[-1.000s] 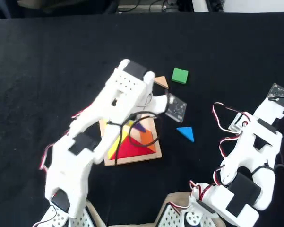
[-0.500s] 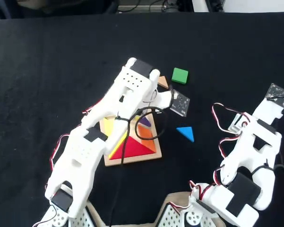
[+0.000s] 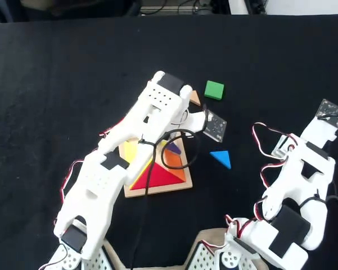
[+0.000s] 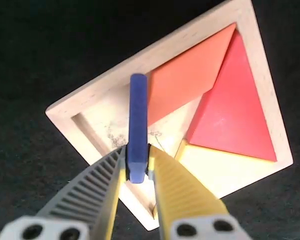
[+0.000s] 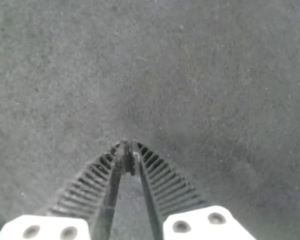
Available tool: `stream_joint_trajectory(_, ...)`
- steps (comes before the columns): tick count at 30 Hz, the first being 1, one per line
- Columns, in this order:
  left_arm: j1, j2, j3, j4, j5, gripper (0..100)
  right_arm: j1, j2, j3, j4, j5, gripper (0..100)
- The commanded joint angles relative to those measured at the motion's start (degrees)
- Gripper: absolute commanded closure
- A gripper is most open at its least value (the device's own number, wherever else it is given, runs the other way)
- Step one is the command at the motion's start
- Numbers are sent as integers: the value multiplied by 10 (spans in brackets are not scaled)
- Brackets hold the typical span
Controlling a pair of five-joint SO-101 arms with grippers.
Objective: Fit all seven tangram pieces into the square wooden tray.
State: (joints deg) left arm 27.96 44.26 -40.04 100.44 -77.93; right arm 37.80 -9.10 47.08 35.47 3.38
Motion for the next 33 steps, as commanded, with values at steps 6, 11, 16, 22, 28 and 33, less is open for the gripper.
stream_joint_trajectory(6, -4, -12, 22, 4, -11, 972, -9, -2, 0, -9, 5, 987)
stream_joint_trajectory(11, -7, -12, 22, 4, -11, 972, -9, -2, 0, -9, 5, 987)
stream_joint_trajectory(16, -9, -12, 22, 4, -18, 972, -9, -2, 0, -9, 5, 987)
stream_joint_trajectory(22, -39, -18, -9, 4, -18, 972, -10, -2, 0, -9, 5, 987)
stream_joint_trajectory(28, -21, -13, -7, 4, -20, 972, -10, -2, 0, -9, 5, 987)
stream_joint_trajectory(33, -11, -14, -7, 4, -23, 972, -10, -2, 0, -9, 5, 987)
